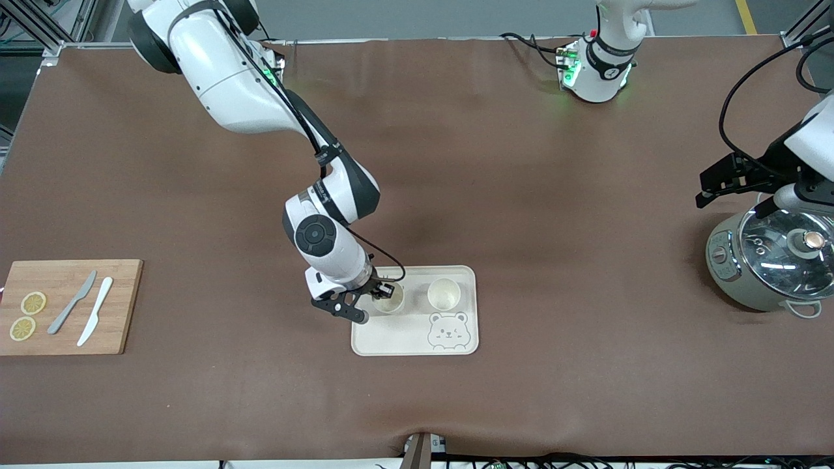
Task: Place white IKEA cup upright on tray with both arms
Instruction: 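Lower the cup beside the first cup and open the right gripper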
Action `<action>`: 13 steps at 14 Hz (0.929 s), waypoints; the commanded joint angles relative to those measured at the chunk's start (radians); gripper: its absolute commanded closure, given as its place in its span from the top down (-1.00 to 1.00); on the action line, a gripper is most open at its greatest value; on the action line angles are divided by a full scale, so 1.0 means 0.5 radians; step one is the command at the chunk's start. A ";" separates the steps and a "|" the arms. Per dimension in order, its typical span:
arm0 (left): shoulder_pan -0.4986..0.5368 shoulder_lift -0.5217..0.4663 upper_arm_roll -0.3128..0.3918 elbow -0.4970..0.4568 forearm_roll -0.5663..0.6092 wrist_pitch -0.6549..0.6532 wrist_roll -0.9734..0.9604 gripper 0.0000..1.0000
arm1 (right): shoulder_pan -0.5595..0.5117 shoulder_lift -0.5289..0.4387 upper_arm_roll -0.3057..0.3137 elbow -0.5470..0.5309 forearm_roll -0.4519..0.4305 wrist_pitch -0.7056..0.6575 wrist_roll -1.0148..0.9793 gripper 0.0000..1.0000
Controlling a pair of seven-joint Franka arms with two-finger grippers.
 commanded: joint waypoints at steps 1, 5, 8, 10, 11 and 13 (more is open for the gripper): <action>0.005 0.046 0.002 0.059 0.037 -0.046 -0.012 1.00 | 0.016 0.034 -0.014 0.049 -0.030 0.004 0.043 0.01; -0.068 0.040 0.078 0.059 0.040 -0.074 -0.012 1.00 | 0.007 -0.002 -0.020 0.053 -0.124 -0.023 0.037 1.00; -0.096 0.040 0.113 0.056 0.064 -0.074 -0.006 1.00 | 0.001 -0.122 -0.017 0.065 -0.131 -0.249 0.022 1.00; -0.081 0.043 0.097 0.056 0.071 -0.074 0.003 1.00 | 0.001 -0.293 -0.014 0.056 -0.125 -0.428 0.025 1.00; -0.087 0.043 0.097 0.056 0.086 -0.074 0.009 1.00 | 0.001 -0.400 -0.011 0.050 -0.125 -0.562 0.025 1.00; -0.108 0.050 0.094 0.065 0.092 -0.074 0.019 1.00 | 0.007 -0.633 0.001 0.050 -0.100 -0.860 0.022 1.00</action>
